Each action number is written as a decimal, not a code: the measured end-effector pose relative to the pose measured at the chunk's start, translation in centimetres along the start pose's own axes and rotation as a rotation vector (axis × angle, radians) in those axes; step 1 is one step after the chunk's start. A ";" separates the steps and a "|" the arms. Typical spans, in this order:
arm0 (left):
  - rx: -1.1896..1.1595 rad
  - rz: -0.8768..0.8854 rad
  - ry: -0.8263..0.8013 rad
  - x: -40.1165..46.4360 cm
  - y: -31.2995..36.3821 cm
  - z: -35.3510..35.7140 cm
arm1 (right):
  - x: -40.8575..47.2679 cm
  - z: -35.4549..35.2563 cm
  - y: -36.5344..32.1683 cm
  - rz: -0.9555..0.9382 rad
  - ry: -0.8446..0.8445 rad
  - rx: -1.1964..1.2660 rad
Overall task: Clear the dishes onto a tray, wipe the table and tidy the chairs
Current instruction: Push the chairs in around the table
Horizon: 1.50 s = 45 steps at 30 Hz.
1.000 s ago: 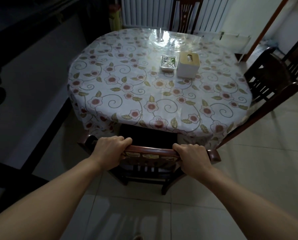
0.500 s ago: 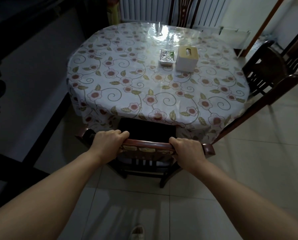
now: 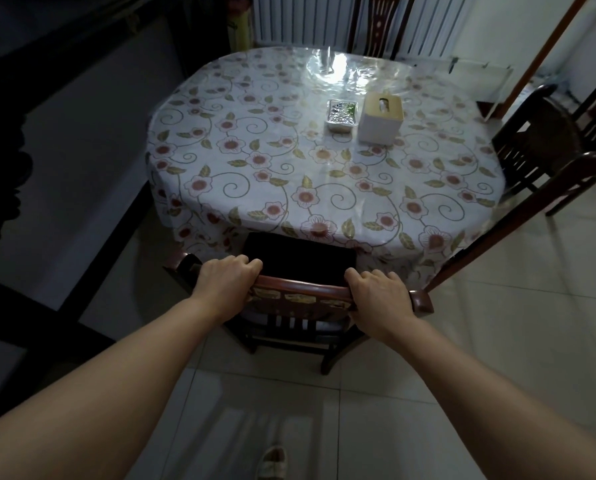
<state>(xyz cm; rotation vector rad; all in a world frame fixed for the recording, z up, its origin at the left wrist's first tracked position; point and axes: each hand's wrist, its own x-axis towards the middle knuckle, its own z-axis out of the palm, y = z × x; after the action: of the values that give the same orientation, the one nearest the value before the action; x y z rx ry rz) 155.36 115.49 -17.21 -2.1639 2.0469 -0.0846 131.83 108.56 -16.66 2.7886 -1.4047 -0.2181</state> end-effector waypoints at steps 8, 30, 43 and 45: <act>-0.068 0.016 -0.080 -0.7 0.6 -1.2 | -0.4 -0.6 0.1 0.001 -0.106 0.061; -0.251 0.235 -0.017 7.4 8.7 -11.8 | -3.0 -8.9 7.4 0.188 0.063 0.276; -0.417 0.336 -0.014 14.2 26.4 -17.5 | -8.3 -8.1 22.9 0.424 0.089 0.333; -0.431 0.313 -0.016 15.5 30.2 -19.0 | -9.3 -8.7 26.9 0.412 0.114 0.324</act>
<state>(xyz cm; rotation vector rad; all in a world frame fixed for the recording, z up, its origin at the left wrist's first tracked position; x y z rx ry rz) 123.62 97.03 -4.30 -2.0011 2.5531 0.4483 105.99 99.53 -5.02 2.5910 -2.0954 0.1878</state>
